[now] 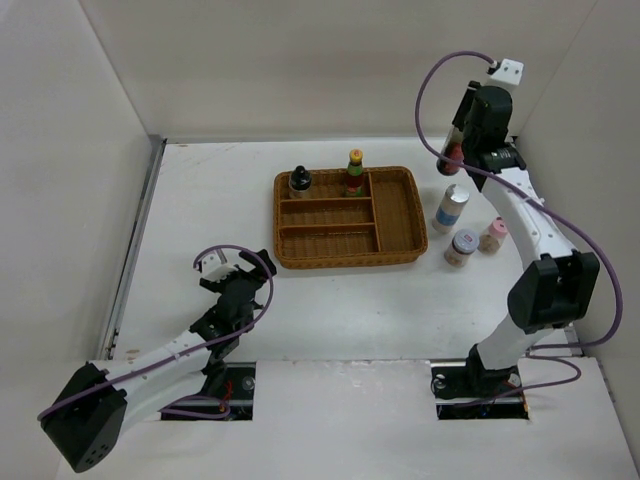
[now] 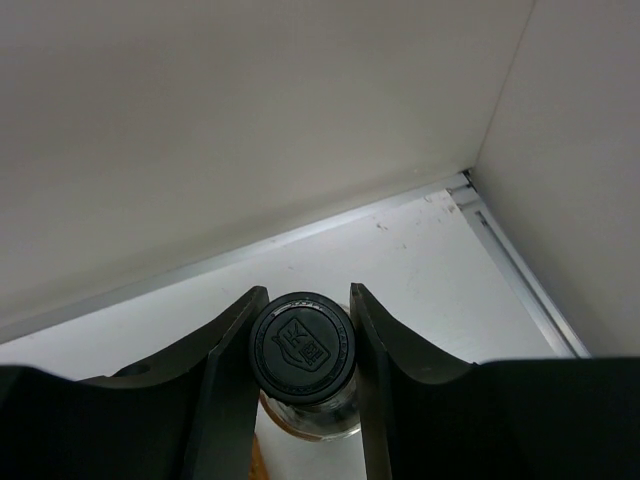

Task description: Organize the condiment bottles

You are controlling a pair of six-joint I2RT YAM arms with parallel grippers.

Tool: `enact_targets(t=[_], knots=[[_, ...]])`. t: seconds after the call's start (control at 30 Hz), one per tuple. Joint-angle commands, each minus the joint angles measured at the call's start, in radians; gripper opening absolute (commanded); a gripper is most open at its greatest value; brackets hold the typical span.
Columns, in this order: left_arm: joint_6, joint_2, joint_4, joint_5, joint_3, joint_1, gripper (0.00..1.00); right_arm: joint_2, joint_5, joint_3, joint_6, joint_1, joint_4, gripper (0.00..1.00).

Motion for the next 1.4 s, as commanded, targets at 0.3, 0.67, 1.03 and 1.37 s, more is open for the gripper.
enact_targets(t=[0.3,0.67,1.03,1.37], knots=[[-0.003,-0.004,0.063,0.006,-0.010,-0.005,1.00,-0.034,-0.018,0.134,-0.010,0.190,0.179,0.28],[-0.003,-0.011,0.063,0.006,-0.013,-0.011,1.00,0.050,-0.020,0.128,-0.044,0.259,0.222,0.28],[-0.003,-0.002,0.063,0.006,-0.012,-0.011,1.00,0.105,-0.017,0.050,-0.028,0.264,0.266,0.29],[-0.003,0.003,0.077,0.006,-0.017,-0.011,1.00,0.128,-0.007,-0.094,-0.024,0.276,0.387,0.39]])
